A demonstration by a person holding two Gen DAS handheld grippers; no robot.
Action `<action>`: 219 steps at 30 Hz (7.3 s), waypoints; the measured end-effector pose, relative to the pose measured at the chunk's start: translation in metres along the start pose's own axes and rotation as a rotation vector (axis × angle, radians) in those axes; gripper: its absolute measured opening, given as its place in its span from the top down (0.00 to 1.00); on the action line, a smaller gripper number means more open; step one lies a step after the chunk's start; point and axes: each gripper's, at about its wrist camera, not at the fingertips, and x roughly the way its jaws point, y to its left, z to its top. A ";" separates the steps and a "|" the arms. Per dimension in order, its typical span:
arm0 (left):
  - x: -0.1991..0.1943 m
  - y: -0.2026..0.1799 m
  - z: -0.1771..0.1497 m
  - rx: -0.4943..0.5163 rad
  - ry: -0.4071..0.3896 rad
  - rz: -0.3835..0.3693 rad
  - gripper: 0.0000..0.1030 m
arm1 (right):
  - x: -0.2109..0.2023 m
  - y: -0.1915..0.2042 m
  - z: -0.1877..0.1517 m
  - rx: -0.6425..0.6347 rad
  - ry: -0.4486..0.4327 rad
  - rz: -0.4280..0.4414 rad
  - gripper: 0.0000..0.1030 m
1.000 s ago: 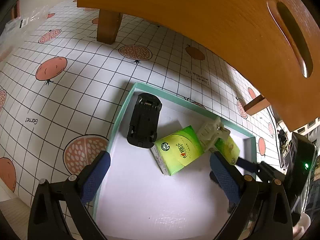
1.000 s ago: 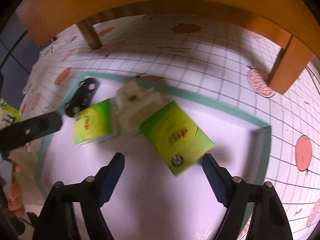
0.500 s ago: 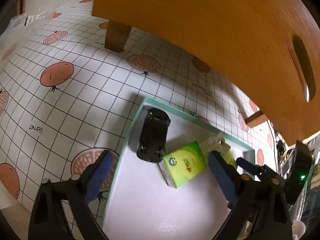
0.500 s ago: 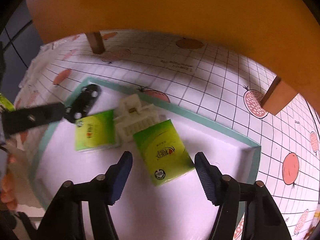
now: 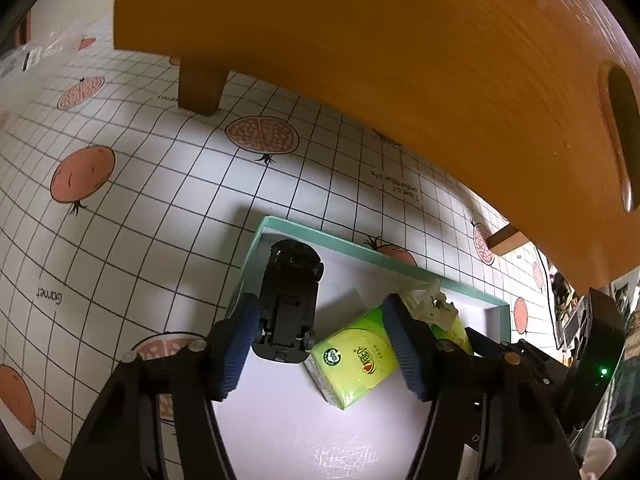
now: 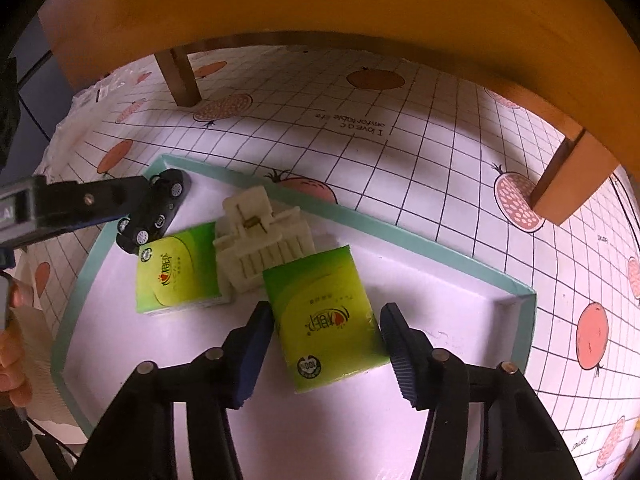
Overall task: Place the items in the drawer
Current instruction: 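Close left tool on the black toy car while right tool grasps the tissue pack, then carry the car with left tool while right tool carries the tissue pack to the drawer, then open left tool to drop the car while right tool drops the tissue pack in the drawer, then withdraw both tools from the drawer back over the tray, then grasp the second green tissue pack with left tool while right tool grasps the white clip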
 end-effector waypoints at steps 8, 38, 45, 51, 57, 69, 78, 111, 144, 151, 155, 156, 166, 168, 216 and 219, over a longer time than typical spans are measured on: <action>0.003 -0.004 -0.001 0.021 0.013 -0.006 0.47 | -0.003 -0.001 -0.006 0.076 0.081 0.038 0.46; 0.032 0.004 0.005 0.005 0.025 0.102 0.70 | -0.001 0.002 -0.008 0.092 0.087 0.051 0.49; 0.029 0.004 -0.002 0.006 0.036 0.116 0.70 | -0.001 0.003 -0.009 0.086 0.090 0.040 0.49; 0.026 0.003 -0.010 0.004 0.052 0.116 0.70 | -0.002 0.006 -0.013 0.081 0.103 0.027 0.50; 0.020 0.001 -0.022 0.010 0.071 0.124 0.70 | -0.005 0.010 -0.020 0.087 0.121 0.034 0.51; -0.009 -0.004 -0.032 0.004 0.046 0.106 0.70 | -0.025 0.016 -0.034 0.111 0.120 0.038 0.51; -0.077 -0.028 -0.026 0.073 -0.094 0.033 0.70 | -0.093 0.025 -0.026 0.085 -0.051 0.065 0.51; -0.173 -0.128 0.116 0.257 -0.344 -0.013 0.70 | -0.239 -0.025 0.139 0.100 -0.391 -0.115 0.49; -0.181 -0.119 0.098 0.245 -0.421 0.059 0.00 | -0.237 -0.039 0.118 0.143 -0.392 -0.135 0.00; -0.201 -0.119 0.067 0.272 -0.492 0.024 0.00 | -0.258 -0.028 0.088 0.142 -0.457 -0.121 0.00; -0.199 -0.113 0.040 0.277 -0.472 0.008 0.00 | -0.263 -0.019 0.060 0.134 -0.487 -0.110 0.00; -0.197 -0.110 0.034 0.273 -0.467 0.010 0.00 | -0.261 -0.017 0.053 0.132 -0.486 -0.103 0.00; -0.125 -0.064 -0.020 0.174 -0.242 0.053 0.00 | -0.197 -0.004 -0.005 0.175 -0.402 -0.072 0.00; -0.108 -0.058 -0.028 0.173 -0.198 0.073 0.00 | -0.176 -0.006 -0.011 0.196 -0.350 -0.055 0.00; 0.029 -0.039 -0.046 0.159 0.086 0.163 0.44 | -0.042 -0.015 -0.023 0.404 -0.106 -0.061 0.00; 0.026 -0.036 -0.048 0.137 0.090 0.196 0.44 | -0.031 -0.006 -0.018 0.440 -0.106 -0.048 0.00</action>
